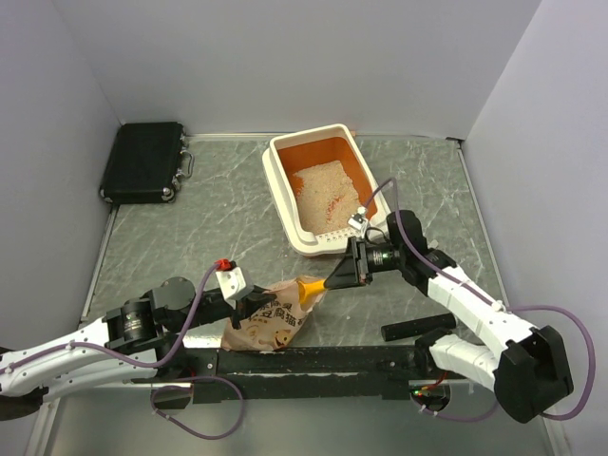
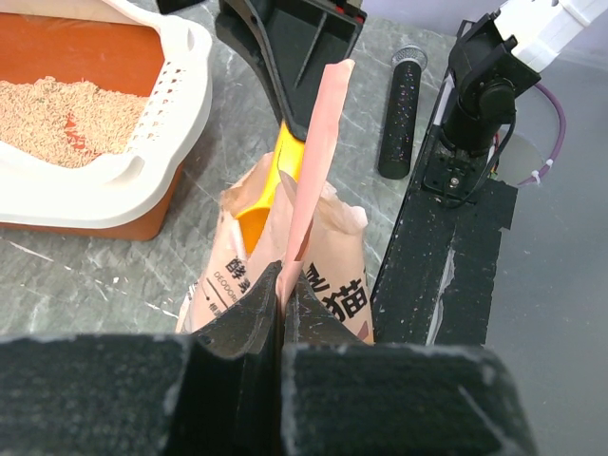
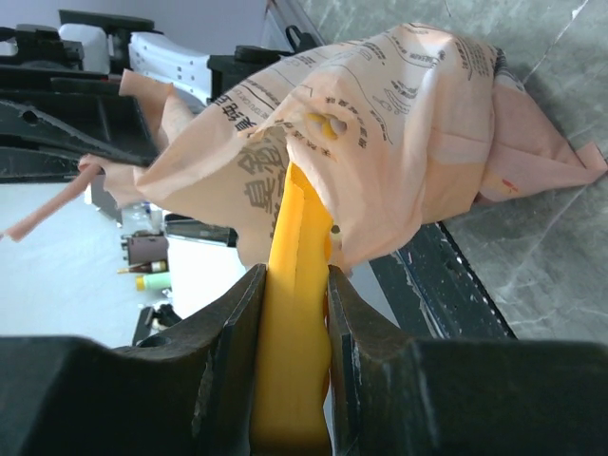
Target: Fill the litter box with clean litter
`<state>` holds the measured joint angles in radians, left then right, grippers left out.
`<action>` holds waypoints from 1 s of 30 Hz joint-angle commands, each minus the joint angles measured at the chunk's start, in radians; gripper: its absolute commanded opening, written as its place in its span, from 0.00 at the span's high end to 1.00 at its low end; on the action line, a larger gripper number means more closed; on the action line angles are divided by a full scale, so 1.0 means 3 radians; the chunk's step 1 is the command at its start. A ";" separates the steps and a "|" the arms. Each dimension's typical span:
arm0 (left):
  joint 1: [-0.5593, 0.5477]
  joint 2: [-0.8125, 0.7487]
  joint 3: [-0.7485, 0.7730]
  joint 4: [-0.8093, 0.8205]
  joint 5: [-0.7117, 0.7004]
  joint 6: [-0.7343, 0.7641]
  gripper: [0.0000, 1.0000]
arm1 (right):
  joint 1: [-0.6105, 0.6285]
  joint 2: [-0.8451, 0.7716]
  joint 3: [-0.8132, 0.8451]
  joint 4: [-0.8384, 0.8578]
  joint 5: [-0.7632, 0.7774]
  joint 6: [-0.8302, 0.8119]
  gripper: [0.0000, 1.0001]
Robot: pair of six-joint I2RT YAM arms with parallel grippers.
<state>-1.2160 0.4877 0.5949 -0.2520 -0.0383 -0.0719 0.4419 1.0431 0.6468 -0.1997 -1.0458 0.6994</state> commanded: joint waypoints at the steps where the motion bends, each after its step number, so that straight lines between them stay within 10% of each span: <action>1: 0.0009 -0.0046 -0.0014 0.0109 0.0026 -0.0011 0.99 | -0.0133 -0.0097 -0.0217 0.0532 -0.0298 0.0240 1.00; 15: 0.0014 -0.0030 -0.0025 0.0114 0.0015 -0.0001 0.99 | -0.0333 -0.0307 -0.0653 0.1698 -0.0547 0.1135 1.00; 30: 0.0024 -0.0066 -0.0030 0.0119 0.0015 0.0004 0.99 | -0.0691 -0.0736 -0.0811 0.1350 -0.0538 0.1079 1.00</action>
<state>-1.2102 0.4747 0.5926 -0.2550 -0.0422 -0.0711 0.2588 0.8474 0.4122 0.1413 -1.1900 0.9993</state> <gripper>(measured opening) 0.053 0.348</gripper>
